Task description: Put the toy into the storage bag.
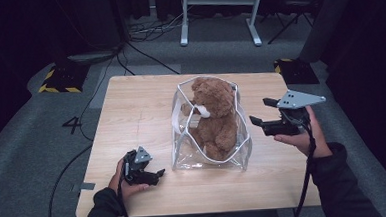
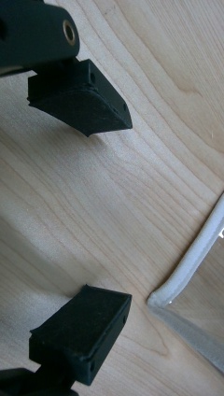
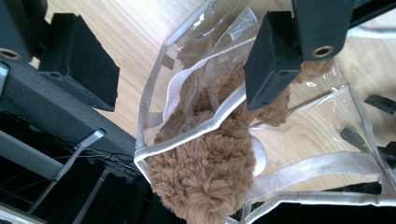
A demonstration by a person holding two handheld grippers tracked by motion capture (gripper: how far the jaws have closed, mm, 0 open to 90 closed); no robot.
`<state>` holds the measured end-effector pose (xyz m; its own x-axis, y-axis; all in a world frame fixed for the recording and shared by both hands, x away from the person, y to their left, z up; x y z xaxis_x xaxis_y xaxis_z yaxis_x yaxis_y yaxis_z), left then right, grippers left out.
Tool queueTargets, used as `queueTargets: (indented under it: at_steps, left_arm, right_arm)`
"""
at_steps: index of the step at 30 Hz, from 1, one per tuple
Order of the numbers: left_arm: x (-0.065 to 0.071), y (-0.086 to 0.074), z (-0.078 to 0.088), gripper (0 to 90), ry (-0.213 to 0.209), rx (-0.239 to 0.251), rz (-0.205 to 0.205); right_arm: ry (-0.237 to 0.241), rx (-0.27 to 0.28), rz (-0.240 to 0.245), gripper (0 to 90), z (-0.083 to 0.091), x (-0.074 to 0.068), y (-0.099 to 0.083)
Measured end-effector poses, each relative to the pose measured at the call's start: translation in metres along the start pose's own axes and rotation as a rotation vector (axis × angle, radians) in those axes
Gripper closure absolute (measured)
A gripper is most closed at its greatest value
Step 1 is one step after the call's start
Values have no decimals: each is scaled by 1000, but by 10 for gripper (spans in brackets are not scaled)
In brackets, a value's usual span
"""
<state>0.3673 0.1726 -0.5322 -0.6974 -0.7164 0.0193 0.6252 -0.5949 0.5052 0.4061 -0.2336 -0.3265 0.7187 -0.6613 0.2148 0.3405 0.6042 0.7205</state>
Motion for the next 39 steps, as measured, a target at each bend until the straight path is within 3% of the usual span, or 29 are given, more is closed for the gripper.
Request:
queueTargets:
  at_steps: [12, 24, 35, 39]
  left_arm:
    - [0, 0, 0, 152, 0, 0, 0]
    - [0, 0, 0, 152, 0, 1, 0]
    - [0, 0, 0, 152, 0, 0, 0]
    - [0, 0, 0, 152, 0, 0, 0]
  right_arm:
    - [-37, -21, -1, 268, 1, 5, -13]
    - [-39, -67, -16, 268, -8, 11, -29]
    - [-46, -105, -1, 268, -18, 10, -43]
    - [-28, -113, -12, 268, -21, 11, -49]
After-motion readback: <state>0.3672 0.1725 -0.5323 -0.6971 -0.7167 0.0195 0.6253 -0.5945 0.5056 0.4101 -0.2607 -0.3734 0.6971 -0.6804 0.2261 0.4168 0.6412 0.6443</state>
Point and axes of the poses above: each handheld gripper's, and its own axes: z roughly backward along the jaws, y roughly out of its top, x roughly to its right, the point moved 3 cm from there along -z, roughly forward along the jaws, and after that the axes turned 13 degrees about -x, right-handed, at the moved point
